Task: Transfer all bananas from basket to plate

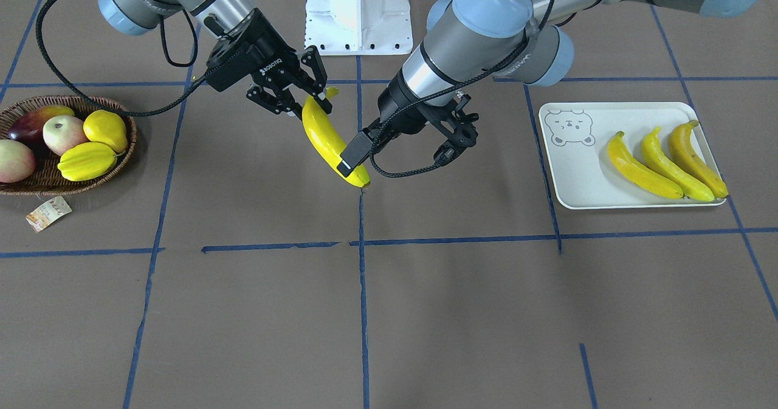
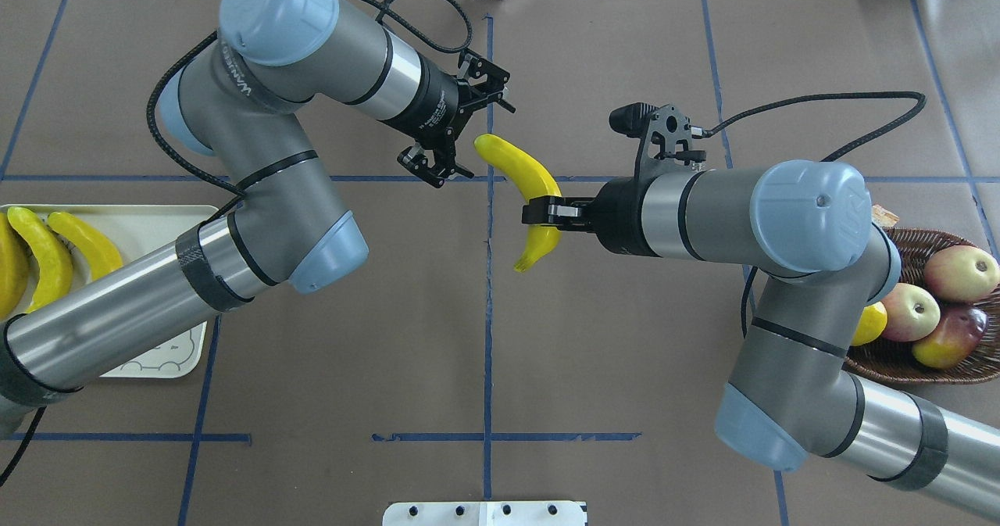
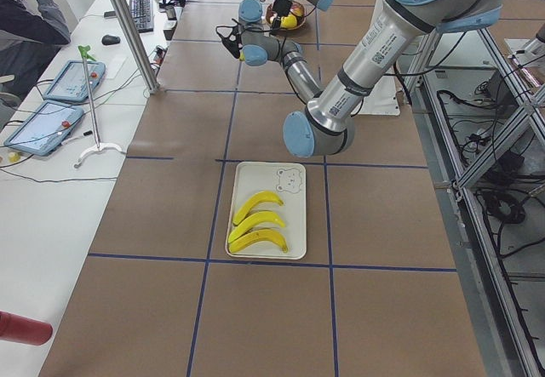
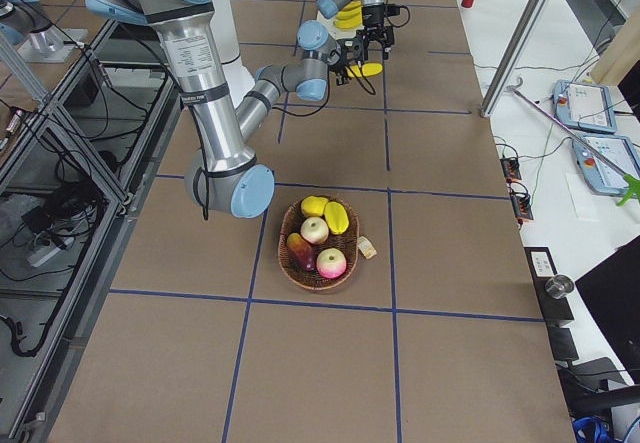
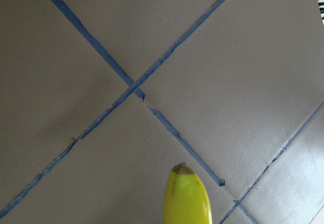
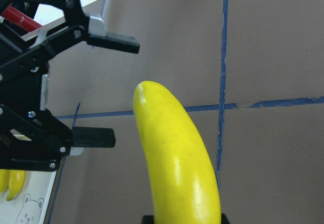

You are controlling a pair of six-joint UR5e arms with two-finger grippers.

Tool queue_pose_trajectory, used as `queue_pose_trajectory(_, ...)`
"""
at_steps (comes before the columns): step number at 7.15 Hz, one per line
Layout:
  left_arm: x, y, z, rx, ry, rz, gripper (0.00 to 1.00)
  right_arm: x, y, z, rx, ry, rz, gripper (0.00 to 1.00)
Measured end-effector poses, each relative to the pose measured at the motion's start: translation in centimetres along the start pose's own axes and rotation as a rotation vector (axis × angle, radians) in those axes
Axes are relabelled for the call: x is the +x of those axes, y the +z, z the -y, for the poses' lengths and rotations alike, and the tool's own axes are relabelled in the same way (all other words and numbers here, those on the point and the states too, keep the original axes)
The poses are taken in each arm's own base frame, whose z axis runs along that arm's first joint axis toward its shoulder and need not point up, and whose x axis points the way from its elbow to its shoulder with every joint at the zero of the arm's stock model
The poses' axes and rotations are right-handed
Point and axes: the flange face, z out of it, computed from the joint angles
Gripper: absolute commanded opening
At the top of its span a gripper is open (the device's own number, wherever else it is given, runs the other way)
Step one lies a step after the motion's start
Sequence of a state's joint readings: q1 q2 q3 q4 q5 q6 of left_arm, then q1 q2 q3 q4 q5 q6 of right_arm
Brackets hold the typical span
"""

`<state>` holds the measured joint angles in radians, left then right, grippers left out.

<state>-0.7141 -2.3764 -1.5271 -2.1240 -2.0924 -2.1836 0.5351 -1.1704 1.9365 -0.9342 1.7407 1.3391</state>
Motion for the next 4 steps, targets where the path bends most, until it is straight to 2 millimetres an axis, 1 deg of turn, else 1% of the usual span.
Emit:
queue_pose_trajectory(2, -0.18, 0.90, -0.68, -0.009, 0.001, 0.012, 1.00, -0.46, 0.18, -0.23, 0.003, -0.002, 0.005, 0.04)
queue_pose_trajectory(3, -0.42, 1.24, -0.96, -0.013, 0.002, 0.018, 0.98, -0.59, 0.24, -0.21, 0.003, -0.003, 0.007, 0.04)
queue_pose_trajectory(4, -0.61, 1.45, -1.10, -0.015, 0.004, 0.021, 0.81, -0.65, 0.29, -0.21, 0.003, -0.003, 0.007, 0.04)
